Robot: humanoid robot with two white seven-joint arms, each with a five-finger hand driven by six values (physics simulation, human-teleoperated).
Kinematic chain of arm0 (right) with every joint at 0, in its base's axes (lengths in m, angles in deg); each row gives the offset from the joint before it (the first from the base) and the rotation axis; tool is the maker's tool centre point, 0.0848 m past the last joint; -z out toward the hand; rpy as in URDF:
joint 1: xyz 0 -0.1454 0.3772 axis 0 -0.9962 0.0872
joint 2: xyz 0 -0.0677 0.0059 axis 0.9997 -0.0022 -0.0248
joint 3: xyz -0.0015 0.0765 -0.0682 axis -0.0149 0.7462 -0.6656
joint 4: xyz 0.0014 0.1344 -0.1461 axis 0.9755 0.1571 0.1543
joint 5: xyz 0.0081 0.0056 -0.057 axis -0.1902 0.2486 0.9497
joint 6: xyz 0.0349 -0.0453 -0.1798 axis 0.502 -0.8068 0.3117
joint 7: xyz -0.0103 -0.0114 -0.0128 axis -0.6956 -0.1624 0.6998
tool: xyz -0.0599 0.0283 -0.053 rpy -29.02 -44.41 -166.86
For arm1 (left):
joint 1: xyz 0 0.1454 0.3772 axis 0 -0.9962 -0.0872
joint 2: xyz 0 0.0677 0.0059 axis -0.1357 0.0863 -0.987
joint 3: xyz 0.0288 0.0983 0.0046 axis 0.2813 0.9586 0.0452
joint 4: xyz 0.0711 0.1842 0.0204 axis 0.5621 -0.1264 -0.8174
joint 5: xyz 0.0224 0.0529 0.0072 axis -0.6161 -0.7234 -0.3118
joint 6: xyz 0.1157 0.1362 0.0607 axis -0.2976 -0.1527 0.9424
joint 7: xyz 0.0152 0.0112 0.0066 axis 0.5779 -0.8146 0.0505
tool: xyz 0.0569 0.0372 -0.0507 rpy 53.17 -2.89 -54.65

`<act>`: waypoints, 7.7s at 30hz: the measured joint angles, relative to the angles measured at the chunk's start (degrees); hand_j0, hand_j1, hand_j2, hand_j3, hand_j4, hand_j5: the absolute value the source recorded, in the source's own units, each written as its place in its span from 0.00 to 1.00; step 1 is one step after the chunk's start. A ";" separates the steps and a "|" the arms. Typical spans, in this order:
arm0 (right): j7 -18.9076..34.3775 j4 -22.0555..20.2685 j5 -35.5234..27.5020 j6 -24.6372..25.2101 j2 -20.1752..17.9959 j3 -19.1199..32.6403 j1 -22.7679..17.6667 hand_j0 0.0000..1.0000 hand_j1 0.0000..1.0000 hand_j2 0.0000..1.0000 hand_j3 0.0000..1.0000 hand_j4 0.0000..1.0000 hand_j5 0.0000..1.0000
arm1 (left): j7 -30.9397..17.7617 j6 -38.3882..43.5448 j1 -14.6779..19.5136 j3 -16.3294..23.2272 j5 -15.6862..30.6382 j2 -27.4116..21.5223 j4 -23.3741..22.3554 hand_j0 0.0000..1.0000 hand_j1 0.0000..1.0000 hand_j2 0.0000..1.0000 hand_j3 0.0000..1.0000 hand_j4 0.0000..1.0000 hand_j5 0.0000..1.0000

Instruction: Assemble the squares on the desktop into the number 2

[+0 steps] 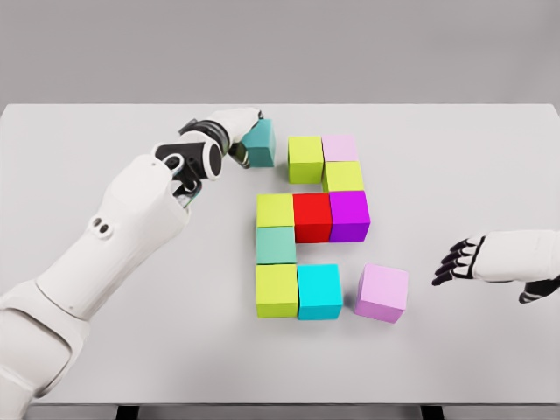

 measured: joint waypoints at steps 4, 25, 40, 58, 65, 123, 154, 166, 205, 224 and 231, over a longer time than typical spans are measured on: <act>0.00 0.01 0.54 0.00 2.00 -1.31 0.53 1.00 1.00 1.00 1.00 1.00 1.00 | 0.00 0.01 -1.14 -0.72 0.03 0.72 0.01 0.48 0.48 0.48 0.48 0.48 0.48; 0.00 0.13 3.33 0.00 8.37 -1.27 2.20 1.00 1.00 1.00 1.00 1.00 1.00 | 0.01 0.00 -2.46 -3.51 -0.21 2.75 -0.75 0.49 0.49 0.49 0.49 0.49 0.49; 0.00 0.06 3.19 0.00 5.62 -0.46 0.18 1.00 1.00 1.00 1.00 1.00 1.00 | 0.01 -0.01 -2.46 -4.21 -0.65 3.88 -1.12 0.49 0.49 0.49 0.49 0.49 0.49; 0.00 0.01 3.15 0.01 8.53 -1.51 1.14 1.00 1.00 1.00 1.00 1.00 1.00 | 0.04 0.01 -2.55 -4.51 -0.69 4.01 -1.13 0.91 0.91 0.91 0.91 0.91 0.91; 0.00 0.05 3.05 0.00 8.88 -1.37 1.49 1.00 1.00 1.00 1.00 1.00 1.00 | 0.05 0.00 -2.55 -4.54 -0.74 4.31 -1.13 0.91 0.91 0.91 0.91 0.91 0.91; 0.00 0.08 2.86 0.00 9.55 -0.76 1.41 1.00 1.00 1.00 1.00 1.00 1.00 | 0.04 0.00 -3.34 -4.65 -0.37 3.56 -1.01 0.97 0.97 0.97 0.97 0.97 0.97; 0.01 1.66 1.59 -0.03 5.81 14.91 -3.51 1.00 1.00 1.00 1.00 1.00 1.00 | 0.06 -0.02 -4.57 -4.27 -0.37 2.48 0.89 0.97 0.97 0.97 0.97 0.97 0.97; 0.04 10.53 -11.67 -0.18 18.15 41.89 -29.62 1.00 1.00 1.00 1.00 1.00 1.00 | 0.05 -0.01 -4.66 -4.40 -0.43 2.36 1.28 0.97 0.97 0.97 0.97 0.97 0.97; 0.01 8.09 -12.96 -0.04 19.69 47.56 -30.59 1.00 1.00 1.00 1.00 1.00 1.00 | 0.05 -0.02 10.20 14.60 28.80 -23.23 8.13 1.00 1.00 1.00 1.00 1.00 1.00; 0.01 8.00 -12.94 -0.04 19.67 47.61 -30.85 1.00 1.00 1.00 1.00 1.00 1.00 | 0.05 -23.24 13.89 21.61 19.47 -19.46 -5.58 1.00 1.00 1.00 1.00 1.00 1.00; 0.01 8.00 -12.90 -0.04 19.73 47.62 -30.85 1.00 1.00 1.00 1.00 1.00 1.00 | 0.05 -28.38 13.89 21.21 27.14 -19.16 -7.89 1.00 1.00 1.00 1.00 1.00 1.00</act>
